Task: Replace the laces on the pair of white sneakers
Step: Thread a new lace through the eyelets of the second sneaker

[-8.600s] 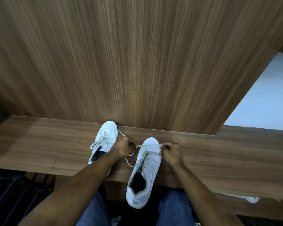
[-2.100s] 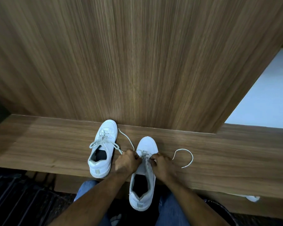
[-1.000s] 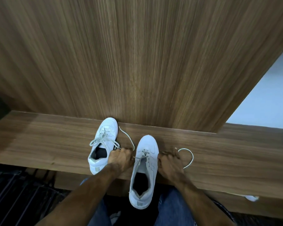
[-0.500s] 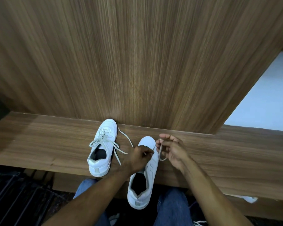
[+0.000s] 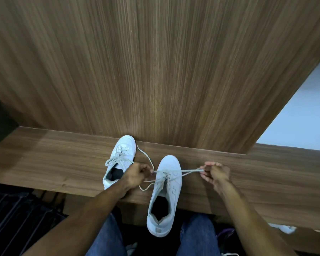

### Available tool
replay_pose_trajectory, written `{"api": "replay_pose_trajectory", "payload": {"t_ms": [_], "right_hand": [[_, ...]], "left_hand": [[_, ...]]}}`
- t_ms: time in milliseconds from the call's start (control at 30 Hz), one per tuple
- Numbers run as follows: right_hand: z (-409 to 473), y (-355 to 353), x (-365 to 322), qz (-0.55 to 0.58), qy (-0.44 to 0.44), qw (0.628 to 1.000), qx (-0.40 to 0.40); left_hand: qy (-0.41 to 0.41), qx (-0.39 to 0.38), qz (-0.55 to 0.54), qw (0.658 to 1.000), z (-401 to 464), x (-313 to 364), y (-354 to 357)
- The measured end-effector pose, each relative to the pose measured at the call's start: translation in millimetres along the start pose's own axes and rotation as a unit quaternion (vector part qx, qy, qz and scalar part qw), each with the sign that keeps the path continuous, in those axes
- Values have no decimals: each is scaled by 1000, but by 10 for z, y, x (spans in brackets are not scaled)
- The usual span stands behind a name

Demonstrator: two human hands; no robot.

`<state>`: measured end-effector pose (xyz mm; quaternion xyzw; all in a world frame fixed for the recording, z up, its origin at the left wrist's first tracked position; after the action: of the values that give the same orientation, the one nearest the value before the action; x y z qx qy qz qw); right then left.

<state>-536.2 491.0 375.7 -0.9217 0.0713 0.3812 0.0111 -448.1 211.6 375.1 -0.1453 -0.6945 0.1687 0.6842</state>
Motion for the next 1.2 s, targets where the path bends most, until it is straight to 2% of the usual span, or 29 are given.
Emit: {"api": "replay_pose_trajectory", "payload": {"t_ms": [67, 133, 167, 233, 333, 400, 500, 700, 767, 800, 867, 933, 1000, 1033, 1100, 1200], "right_hand": [[69, -28, 168, -43, 11, 999, -1], [91, 29, 211, -144, -62, 987, 22], [44, 108, 189, -234, -126, 963, 41], [-90, 392, 206, -383, -224, 896, 20], [-278, 778, 366, -466, -289, 832, -89], [-353, 894, 372, -481, -318, 811, -100], [-278, 791, 244, -498, -306, 811, -44], [72, 81, 17, -416, -227, 875, 102], [111, -12, 44, -439, -207, 866, 120], [101, 7, 73, -467, -211, 849, 126], [-13, 180, 131, -526, -269, 801, 101], [-195, 475, 259, -543, -348, 764, 6], [-362, 742, 427, -550, -372, 743, -88], [-419, 835, 493, -554, -377, 734, -110], [-465, 933, 542, -550, -384, 735, -101], [-396, 888, 525, -501, -367, 781, -60]], "left_hand": [[5, -8, 62, 998, 11, -96, -86], [7, -11, 82, 997, 34, -80, -47], [11, -11, 83, 996, 38, -27, 3], [39, -14, 79, 996, 72, 101, 140], [78, -25, 85, 993, 126, 275, 337], [84, -26, 91, 992, 141, 330, 386], [60, -16, 91, 994, 126, 276, 317], [7, -2, 114, 993, 21, -79, 58], [6, -2, 110, 994, 0, -95, 57], [8, -2, 100, 995, -4, -81, 77], [23, -9, 87, 996, 6, 0, 176], [45, -21, 84, 995, 25, 64, 296], [64, -35, 89, 993, 25, 132, 399], [70, -38, 91, 993, 22, 169, 438], [71, -25, 94, 993, 8, 200, 456], [48, 2, 106, 993, -48, 107, 397]]}}
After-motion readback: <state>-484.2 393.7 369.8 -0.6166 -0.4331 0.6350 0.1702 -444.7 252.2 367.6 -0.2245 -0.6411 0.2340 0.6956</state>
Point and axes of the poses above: each hand's wrist, its own z-axis towards the middle knuckle, its own y-axis out of the palm, x = y × z, the point moved 7 cm from there along z, towards the middle knuckle, and after that the axes turned 13 degrees about y, right-handed, at the moved point
